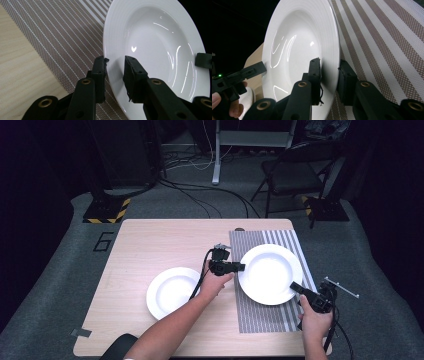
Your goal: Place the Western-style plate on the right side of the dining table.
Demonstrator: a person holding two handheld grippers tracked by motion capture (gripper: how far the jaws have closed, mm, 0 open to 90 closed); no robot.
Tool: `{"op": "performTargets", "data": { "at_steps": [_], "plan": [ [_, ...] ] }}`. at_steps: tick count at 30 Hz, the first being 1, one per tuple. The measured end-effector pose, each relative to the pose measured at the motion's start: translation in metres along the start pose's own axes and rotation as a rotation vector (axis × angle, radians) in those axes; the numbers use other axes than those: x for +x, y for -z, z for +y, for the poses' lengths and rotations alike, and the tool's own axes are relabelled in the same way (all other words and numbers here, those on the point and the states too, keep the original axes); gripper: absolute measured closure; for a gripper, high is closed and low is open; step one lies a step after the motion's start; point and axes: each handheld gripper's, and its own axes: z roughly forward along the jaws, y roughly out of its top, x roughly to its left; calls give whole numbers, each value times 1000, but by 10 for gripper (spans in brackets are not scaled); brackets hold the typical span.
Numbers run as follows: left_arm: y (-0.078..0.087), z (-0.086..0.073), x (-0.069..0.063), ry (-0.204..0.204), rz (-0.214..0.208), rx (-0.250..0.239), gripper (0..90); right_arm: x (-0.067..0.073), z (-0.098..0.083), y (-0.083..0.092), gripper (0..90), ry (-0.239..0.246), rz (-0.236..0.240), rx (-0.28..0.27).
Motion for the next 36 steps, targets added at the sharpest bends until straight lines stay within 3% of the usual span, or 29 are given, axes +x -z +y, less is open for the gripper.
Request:
{"op": "performTargets", "data": {
  "at_steps": [14, 24, 36],
  "plan": [
    [-18, 1, 0, -5, 66, 18, 706, -5, 6, -17, 721, 28, -74, 13],
    [-25, 1, 0, 12, 84, 17, 699, -9, 6, -26, 703, 32, -103, 22],
    [-40, 0, -3, -20, 129, 32, 689, -16, 6, -36, 679, 53, -159, 45]
  ]
}}
